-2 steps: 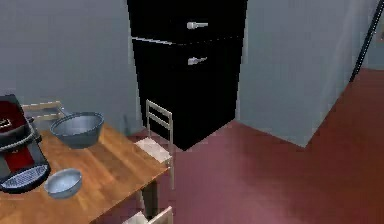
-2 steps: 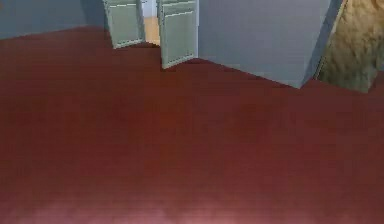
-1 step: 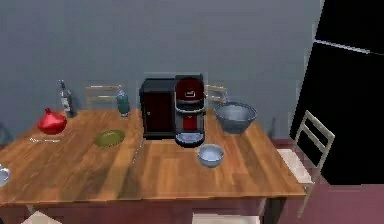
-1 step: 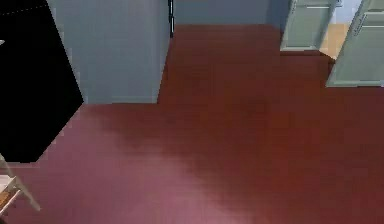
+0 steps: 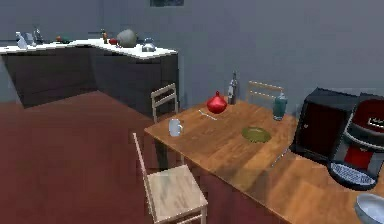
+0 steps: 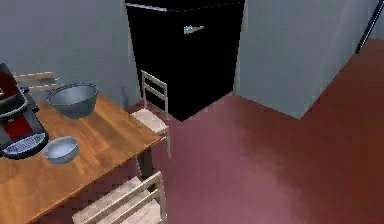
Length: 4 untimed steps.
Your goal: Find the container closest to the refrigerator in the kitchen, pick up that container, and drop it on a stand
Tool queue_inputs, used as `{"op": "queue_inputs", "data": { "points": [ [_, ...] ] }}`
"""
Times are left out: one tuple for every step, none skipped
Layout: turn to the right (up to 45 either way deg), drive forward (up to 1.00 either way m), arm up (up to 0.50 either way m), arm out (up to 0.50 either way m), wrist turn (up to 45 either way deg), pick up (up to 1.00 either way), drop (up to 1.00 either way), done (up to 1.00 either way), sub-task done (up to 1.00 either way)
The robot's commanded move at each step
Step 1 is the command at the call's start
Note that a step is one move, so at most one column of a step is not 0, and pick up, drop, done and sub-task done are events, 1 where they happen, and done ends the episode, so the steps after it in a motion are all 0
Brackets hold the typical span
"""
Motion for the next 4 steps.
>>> {"op": "queue_inputs", "data": {
  "points": [
    [-33.0,0.0,0.0,0.0,0.0,0.0,0.0,0.0,0.0],
    [45.0,0.0,0.0,0.0,0.0,0.0,0.0,0.0,0.0],
    [27.0,0.0,0.0,0.0,0.0,0.0,0.0,0.0,0.0],
    [0.0,0.25,0.0,0.0,0.0,0.0,0.0,0.0,0.0]
  ]
}}
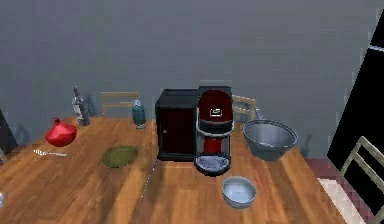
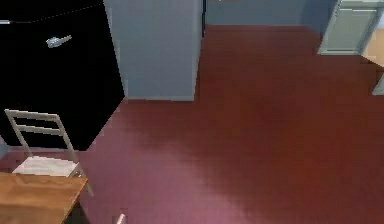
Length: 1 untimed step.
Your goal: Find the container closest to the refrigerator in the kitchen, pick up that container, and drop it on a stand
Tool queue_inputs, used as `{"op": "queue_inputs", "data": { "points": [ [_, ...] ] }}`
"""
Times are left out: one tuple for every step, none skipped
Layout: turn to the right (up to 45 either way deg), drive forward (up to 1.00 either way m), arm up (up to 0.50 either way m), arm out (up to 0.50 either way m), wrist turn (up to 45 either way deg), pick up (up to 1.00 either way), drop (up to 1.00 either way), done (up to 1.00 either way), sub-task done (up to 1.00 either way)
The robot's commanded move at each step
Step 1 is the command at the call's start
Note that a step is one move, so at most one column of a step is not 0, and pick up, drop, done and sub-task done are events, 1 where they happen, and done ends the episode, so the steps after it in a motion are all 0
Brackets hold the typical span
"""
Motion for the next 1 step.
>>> {"op": "queue_inputs", "data": {
  "points": [
    [-45.0,0.0,0.0,0.0,0.0,0.0,0.0,0.0,0.0]
  ]
}}
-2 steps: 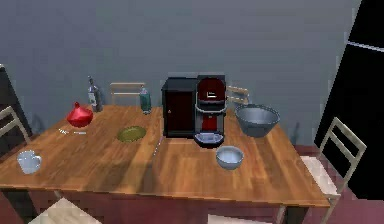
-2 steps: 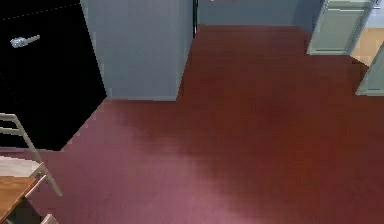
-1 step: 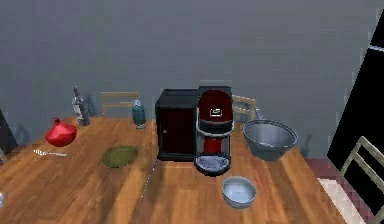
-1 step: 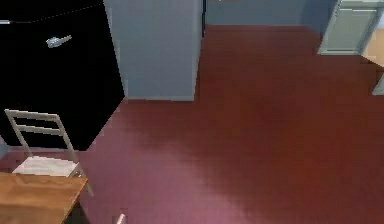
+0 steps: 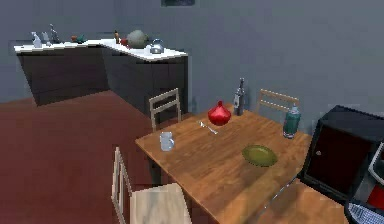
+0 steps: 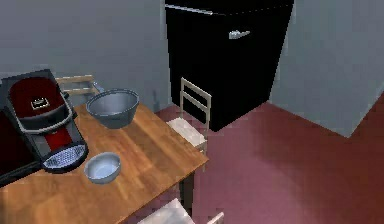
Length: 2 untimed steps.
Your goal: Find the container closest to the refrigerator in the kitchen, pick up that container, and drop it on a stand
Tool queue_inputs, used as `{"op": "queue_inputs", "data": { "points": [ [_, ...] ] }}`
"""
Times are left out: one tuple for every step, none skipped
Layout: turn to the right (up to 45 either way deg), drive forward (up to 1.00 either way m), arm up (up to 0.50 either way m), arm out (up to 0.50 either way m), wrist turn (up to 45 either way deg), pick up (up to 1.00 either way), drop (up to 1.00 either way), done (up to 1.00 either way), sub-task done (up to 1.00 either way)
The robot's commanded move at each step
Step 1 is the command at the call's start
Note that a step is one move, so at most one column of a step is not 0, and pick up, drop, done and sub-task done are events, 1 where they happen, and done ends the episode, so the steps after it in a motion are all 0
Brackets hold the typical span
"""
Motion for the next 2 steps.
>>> {"op": "queue_inputs", "data": {
  "points": [
    [-24.0,0.0,0.0,0.0,0.0,0.0,0.0,0.0,0.0],
    [0.0,0.0,0.5,0.0,0.0,0.0,0.0,0.0,0.0]
  ]
}}
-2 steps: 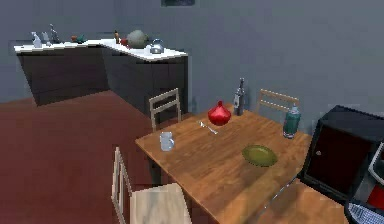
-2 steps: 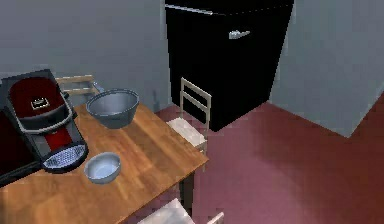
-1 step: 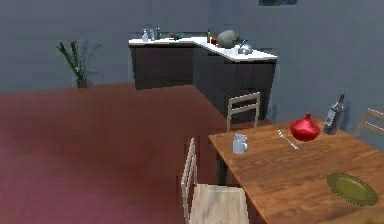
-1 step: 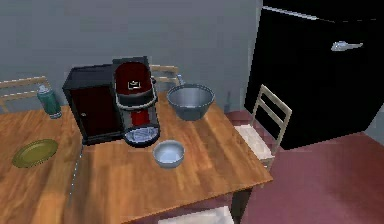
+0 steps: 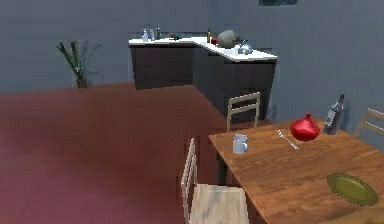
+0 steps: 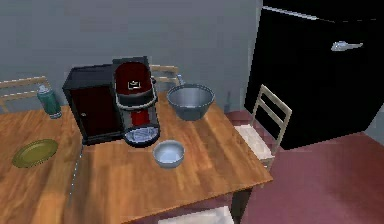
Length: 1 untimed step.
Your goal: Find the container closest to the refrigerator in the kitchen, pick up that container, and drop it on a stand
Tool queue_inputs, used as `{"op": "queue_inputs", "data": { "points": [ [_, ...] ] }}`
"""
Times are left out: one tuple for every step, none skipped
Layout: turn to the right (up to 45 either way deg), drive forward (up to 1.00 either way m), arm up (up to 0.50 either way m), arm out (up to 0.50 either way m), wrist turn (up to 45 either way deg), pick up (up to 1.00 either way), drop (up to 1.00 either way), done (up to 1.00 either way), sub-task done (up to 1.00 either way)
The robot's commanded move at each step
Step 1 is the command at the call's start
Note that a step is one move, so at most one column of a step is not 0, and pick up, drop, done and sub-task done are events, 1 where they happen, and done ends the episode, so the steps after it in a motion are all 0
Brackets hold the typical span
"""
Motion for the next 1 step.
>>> {"op": "queue_inputs", "data": {
  "points": [
    [0.0,0.0,0.26,0.0,0.0,0.0,0.0,0.0,0.0]
  ]
}}
